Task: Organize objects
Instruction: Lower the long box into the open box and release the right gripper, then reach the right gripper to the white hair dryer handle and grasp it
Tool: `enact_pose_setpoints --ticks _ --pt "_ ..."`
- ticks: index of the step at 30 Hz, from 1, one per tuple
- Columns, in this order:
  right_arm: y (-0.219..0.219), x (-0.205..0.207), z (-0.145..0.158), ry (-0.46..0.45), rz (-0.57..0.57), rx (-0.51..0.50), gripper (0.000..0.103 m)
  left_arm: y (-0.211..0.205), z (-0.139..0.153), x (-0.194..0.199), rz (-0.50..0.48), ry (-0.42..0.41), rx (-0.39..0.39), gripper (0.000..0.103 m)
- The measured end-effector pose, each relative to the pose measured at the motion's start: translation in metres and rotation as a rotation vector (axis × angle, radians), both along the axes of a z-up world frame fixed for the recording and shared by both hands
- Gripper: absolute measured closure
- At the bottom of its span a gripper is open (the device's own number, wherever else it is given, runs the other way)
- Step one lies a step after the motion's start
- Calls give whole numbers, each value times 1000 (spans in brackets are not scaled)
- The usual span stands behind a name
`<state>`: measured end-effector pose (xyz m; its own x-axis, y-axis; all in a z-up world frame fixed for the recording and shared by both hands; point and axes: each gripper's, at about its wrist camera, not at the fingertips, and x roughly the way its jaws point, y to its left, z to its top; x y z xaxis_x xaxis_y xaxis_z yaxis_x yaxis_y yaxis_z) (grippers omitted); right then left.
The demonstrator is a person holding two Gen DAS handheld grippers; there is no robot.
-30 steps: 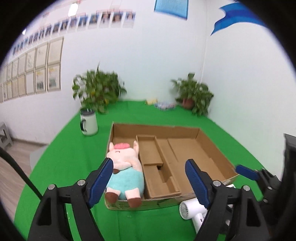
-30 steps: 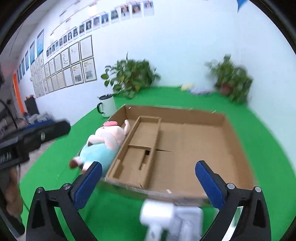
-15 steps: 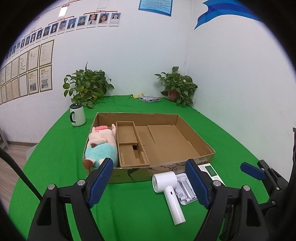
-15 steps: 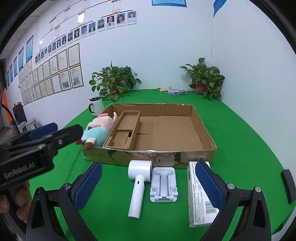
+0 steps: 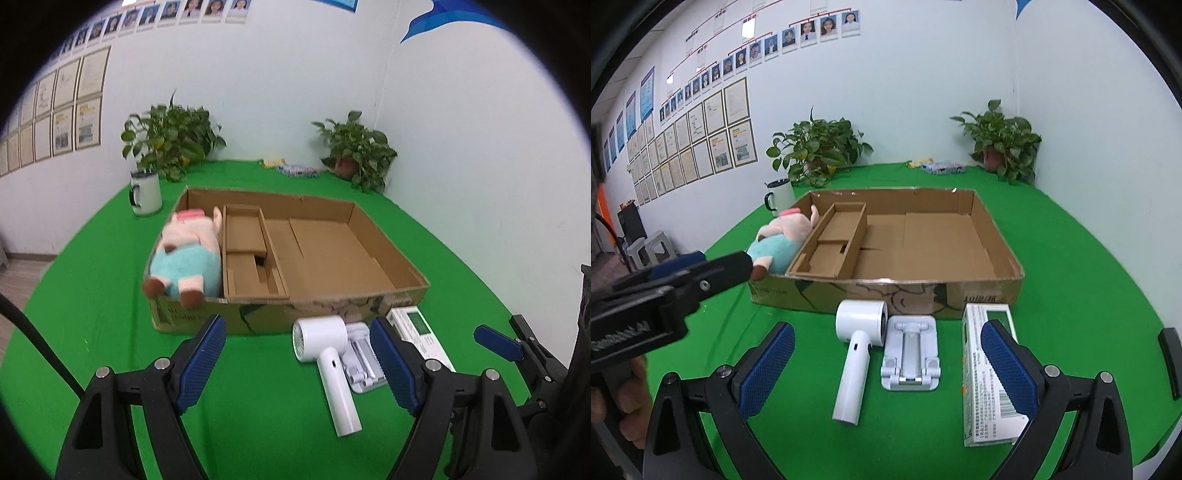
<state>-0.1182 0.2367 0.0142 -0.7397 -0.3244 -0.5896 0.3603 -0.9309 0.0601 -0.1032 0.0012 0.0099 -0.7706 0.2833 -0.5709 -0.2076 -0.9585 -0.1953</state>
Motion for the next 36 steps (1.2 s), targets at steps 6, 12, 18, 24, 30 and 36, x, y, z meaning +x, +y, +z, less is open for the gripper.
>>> enact_pose_setpoints --ticks 6,12,18,24,30,36 --pt "3 5 -51 -149 92 -7 8 -8 -41 -10 -36 -140 101 23" --pt "-14 -7 -84 -250 146 -34 33 -13 -61 -19 -77 -217 187 23" --pt "-37 -23 -112 -286 174 20 79 -18 -72 -26 -81 -276 226 25" --pt "-33 11 -118 -321 228 20 80 -21 -78 -11 -127 -303 257 25" --pt "-31 31 -113 -292 241 -41 29 -3 -110 -19 -205 -439 340 25" --pt "-41 10 -125 -318 238 25 30 11 -129 -38 -228 -545 397 25"
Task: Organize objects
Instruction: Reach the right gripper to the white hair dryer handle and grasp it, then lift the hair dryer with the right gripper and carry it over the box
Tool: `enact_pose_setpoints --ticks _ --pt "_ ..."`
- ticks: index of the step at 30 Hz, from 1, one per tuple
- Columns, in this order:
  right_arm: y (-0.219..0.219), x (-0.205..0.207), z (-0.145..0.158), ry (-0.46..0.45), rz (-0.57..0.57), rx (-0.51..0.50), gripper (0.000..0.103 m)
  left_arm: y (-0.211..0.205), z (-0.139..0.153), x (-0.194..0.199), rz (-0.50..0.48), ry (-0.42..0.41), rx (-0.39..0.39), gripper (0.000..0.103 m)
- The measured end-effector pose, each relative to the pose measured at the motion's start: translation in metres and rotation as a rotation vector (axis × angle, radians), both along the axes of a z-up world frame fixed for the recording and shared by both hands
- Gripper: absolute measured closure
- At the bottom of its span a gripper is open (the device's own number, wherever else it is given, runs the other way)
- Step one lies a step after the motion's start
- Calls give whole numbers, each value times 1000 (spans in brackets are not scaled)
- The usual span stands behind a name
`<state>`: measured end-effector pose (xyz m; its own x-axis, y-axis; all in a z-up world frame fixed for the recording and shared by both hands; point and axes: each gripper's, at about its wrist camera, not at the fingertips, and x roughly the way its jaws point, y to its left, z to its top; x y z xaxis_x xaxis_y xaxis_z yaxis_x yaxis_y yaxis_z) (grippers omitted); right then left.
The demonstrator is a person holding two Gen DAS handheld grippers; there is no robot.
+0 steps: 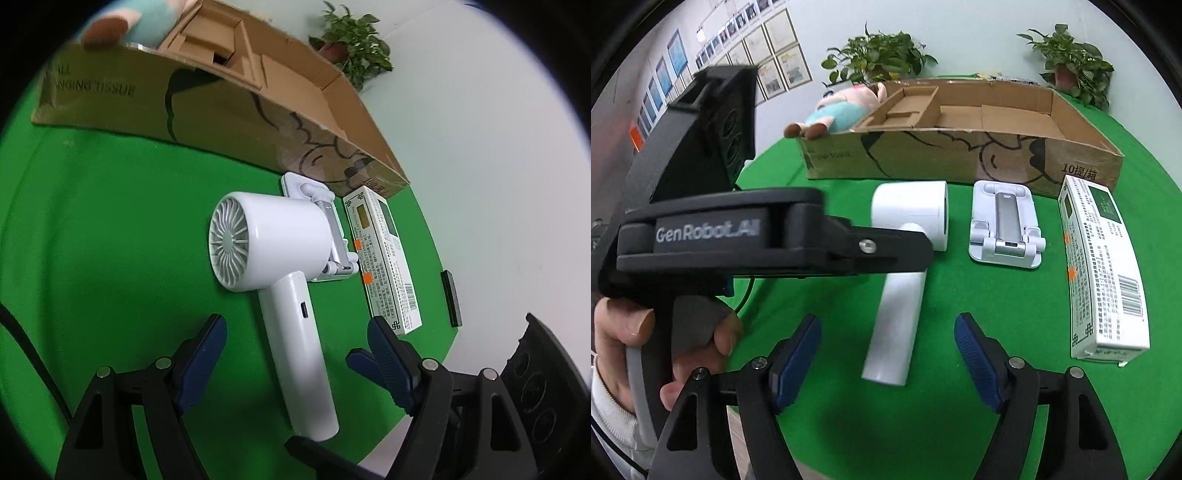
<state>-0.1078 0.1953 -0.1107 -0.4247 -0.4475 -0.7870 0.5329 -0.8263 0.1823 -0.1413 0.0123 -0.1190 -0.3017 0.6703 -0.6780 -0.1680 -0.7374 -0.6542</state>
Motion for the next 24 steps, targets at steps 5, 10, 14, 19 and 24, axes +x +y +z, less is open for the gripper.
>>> enact_pose_setpoints --ticks 5,10,14,19,24 --pt "-2 -9 -1 0 6 23 33 9 -4 -8 -20 -5 -11 39" --pt "-3 -21 -9 -37 12 63 70 13 -7 -13 -34 -15 -37 63" --pt "-8 -15 -11 -36 9 93 74 16 -5 0 -37 -2 -70 69" --pt "-3 14 -11 -28 -21 115 74 19 -7 32 -45 5 -64 69" --pt "5 35 -10 -54 -54 83 77 18 1 54 -35 17 -92 69"
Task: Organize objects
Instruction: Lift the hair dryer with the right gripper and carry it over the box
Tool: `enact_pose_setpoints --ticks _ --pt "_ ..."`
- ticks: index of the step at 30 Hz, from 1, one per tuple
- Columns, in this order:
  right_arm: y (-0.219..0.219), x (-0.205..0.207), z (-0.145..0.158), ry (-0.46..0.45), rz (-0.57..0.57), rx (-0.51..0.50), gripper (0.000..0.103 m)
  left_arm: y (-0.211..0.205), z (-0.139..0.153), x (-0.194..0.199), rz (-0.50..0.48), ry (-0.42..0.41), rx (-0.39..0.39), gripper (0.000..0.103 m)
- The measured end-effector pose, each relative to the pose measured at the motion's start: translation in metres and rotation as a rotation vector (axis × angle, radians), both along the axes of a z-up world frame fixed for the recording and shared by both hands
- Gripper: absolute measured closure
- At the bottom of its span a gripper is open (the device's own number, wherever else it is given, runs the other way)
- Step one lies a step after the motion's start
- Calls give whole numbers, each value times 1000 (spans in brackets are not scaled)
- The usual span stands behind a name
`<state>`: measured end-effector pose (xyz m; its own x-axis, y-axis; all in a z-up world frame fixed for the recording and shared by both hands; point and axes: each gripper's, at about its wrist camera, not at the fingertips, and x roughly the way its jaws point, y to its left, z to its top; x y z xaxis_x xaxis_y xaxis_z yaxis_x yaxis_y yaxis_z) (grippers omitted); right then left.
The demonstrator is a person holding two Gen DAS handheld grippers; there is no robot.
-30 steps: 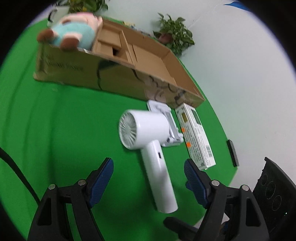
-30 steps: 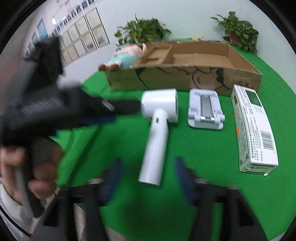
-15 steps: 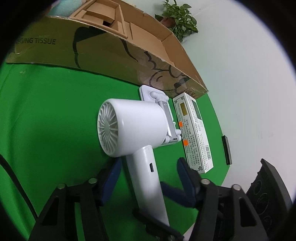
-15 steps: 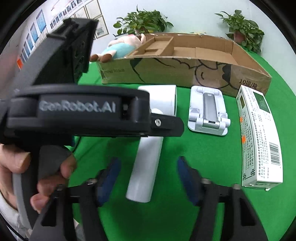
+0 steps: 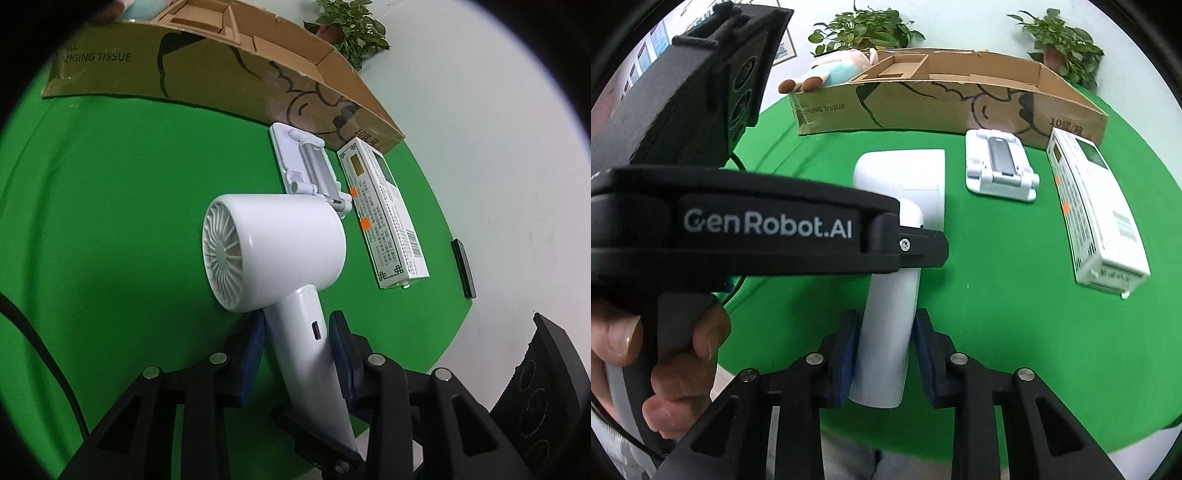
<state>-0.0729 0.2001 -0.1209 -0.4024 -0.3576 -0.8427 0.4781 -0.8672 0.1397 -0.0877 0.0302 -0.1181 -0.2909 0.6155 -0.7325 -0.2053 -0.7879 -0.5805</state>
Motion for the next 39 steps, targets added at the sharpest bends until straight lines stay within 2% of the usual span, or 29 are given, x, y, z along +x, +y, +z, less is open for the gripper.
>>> enact_pose_setpoints --ticks 5,9,14,21,25,28,33,39 --pt "4 17 19 50 -11 -11 78 -9 29 10 31 71 14 70" --pt "4 13 49 118 -25 -48 78 -10 69 4 40 169 -1 70" --pt "2 0 95 222 -28 -70 78 10 111 -12 31 271 -9 70" --pt "-3 -38 152 319 -57 -111 78 25 173 -48 12 393 -52 71" --pt "-9 -69 194 363 -59 -124 78 21 227 -90 0 445 -73 71" --pt "-16 -103 230 387 -70 -136 78 22 252 -118 -7 455 -78 71" --pt "-25 -151 258 364 -78 -136 78 23 262 -166 -12 411 -80 71" --pt "-33 -188 253 300 -71 -120 78 27 238 -194 -20 355 -96 71"
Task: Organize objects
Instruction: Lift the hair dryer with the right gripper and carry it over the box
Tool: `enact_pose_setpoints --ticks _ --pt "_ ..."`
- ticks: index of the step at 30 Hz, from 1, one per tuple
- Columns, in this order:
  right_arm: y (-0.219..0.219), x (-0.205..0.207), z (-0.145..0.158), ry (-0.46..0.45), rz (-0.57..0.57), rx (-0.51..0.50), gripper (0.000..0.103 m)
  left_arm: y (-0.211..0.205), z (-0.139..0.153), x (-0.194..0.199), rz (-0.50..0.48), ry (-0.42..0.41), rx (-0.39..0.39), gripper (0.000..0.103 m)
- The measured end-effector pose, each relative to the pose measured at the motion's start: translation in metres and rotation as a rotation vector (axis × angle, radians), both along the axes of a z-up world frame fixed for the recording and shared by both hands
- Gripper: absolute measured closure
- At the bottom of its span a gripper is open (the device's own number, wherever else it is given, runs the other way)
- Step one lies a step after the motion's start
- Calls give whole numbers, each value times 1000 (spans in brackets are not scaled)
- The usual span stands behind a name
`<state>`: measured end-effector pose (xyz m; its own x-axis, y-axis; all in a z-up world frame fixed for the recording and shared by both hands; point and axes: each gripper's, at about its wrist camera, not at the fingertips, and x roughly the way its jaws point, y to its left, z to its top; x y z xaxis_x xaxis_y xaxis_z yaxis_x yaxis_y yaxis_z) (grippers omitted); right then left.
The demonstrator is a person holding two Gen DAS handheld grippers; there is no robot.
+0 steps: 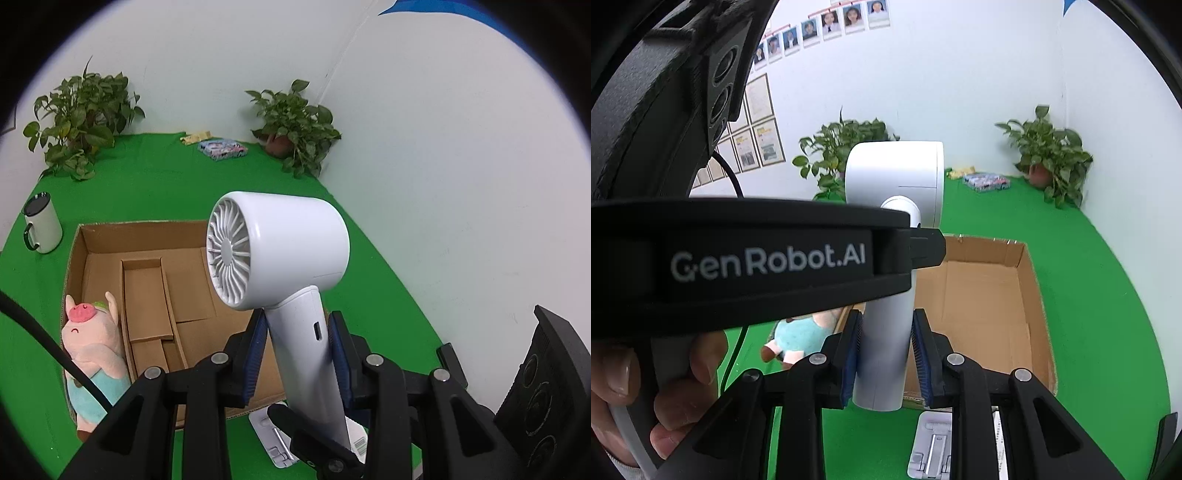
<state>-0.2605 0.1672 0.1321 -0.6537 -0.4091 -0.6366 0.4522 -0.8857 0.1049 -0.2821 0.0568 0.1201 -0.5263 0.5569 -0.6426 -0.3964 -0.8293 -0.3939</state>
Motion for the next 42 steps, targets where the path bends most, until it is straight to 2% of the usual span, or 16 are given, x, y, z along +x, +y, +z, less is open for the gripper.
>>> enact_pose_setpoints --ticks 4,9,13,18,23,24,29,32,33,39,42 --pt "-9 -24 -28 -63 4 -2 78 3 -36 -22 2 -58 -23 71" --pt "-22 -58 -78 -156 28 -9 78 7 -87 -50 19 -144 -56 71" --pt "-25 -79 -130 -236 39 -24 78 13 -132 -70 23 -219 -90 71" --pt "-21 -119 -180 -326 30 -32 78 21 -170 -87 17 -289 -127 71" --pt "-21 -141 -208 -402 33 -50 78 25 -191 -93 30 -342 -152 70" --pt "-11 -132 -211 -412 35 -52 78 25 -193 -93 31 -346 -157 70" --pt "-13 -137 -224 -452 56 -64 78 17 -196 -94 55 -368 -162 68" --pt "-14 -139 -228 -487 76 -85 75 8 -183 -91 48 -346 -153 68" --pt "-16 -126 -225 -485 80 -79 74 3 -175 -88 51 -329 -150 68" --pt "-8 -124 -214 -474 113 -147 71 -27 -127 -55 73 -180 -128 68" --pt "-8 -129 -213 -481 92 -142 71 -44 -118 -35 100 -121 -157 66"
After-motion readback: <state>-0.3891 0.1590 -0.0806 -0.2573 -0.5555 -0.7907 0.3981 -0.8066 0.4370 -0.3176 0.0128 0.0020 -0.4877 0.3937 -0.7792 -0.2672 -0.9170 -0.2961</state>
